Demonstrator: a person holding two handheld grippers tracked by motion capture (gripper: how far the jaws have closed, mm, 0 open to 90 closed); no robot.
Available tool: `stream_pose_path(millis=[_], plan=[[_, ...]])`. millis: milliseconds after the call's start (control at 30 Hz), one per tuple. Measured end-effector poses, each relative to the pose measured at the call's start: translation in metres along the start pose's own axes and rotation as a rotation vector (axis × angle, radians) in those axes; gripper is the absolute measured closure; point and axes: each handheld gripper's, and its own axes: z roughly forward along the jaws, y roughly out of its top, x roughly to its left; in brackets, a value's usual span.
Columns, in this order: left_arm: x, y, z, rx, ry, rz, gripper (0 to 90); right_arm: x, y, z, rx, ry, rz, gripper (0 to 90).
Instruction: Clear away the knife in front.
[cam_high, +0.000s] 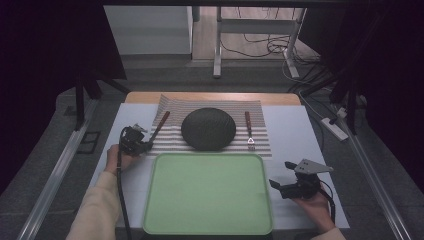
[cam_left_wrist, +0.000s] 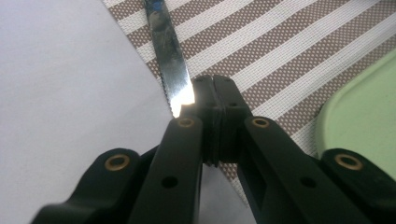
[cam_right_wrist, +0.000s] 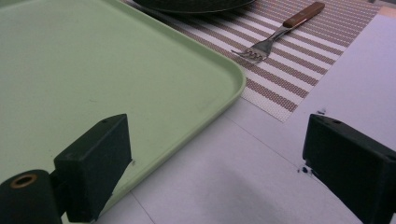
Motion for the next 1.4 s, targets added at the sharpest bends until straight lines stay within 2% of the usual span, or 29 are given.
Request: stream_pose_path(millis=[400,533,633,700,767,867,900,1000,1100,1233,1367,1400], plan=[[0.006,-0.005,-0.005,0.004,0.025,-0.025,88.6,0.003,0.000,-0.002,0.002,-0.004,-0.005,8.1],[0.006,-0.001,-0.010,-0.043,0.026,-0.027,88.7,0.004,0.000,-0.004,0.000,-0.010,-0.005,8.1],[0.007,0.007,-0.012,-0.078,0.048,-0.059,88.8,0.005,-0.002,-0.006,0.013,-0.016,-0.003,8.1],[0.007,0.010,-0.012,-0.087,0.053,-0.057,88.8,0.006,-0.004,-0.009,0.014,-0.016,0.003,8.1],[0.006,0.024,-0.008,-0.113,0.072,-0.036,88.8,0.006,-0.007,-0.012,0.008,-0.010,0.018,8.2],[0.009,0.041,-0.003,-0.126,0.077,-0.026,88.8,0.004,-0.009,-0.018,-0.007,-0.014,0.041,8.2],[0.011,0.047,-0.001,-0.134,0.094,-0.027,88.8,0.004,-0.010,-0.020,-0.013,-0.013,0.049,8.2],[0.015,0.065,0.007,-0.136,0.104,-0.017,88.8,0.003,-0.012,-0.023,-0.021,-0.018,0.063,8.2],[0.022,0.082,0.019,-0.104,0.122,-0.006,88.8,0.002,-0.013,-0.024,-0.019,-0.017,0.064,8.1],[0.031,0.094,0.033,-0.077,0.130,-0.010,88.8,0.003,-0.013,-0.025,-0.023,-0.018,0.064,8.1],[0.034,0.099,0.039,-0.062,0.136,-0.004,88.8,0.003,-0.013,-0.025,-0.029,-0.013,0.067,8.1],[0.036,0.101,0.042,-0.038,0.153,0.008,88.8,0.003,-0.013,-0.025,-0.024,-0.010,0.066,8.1]])
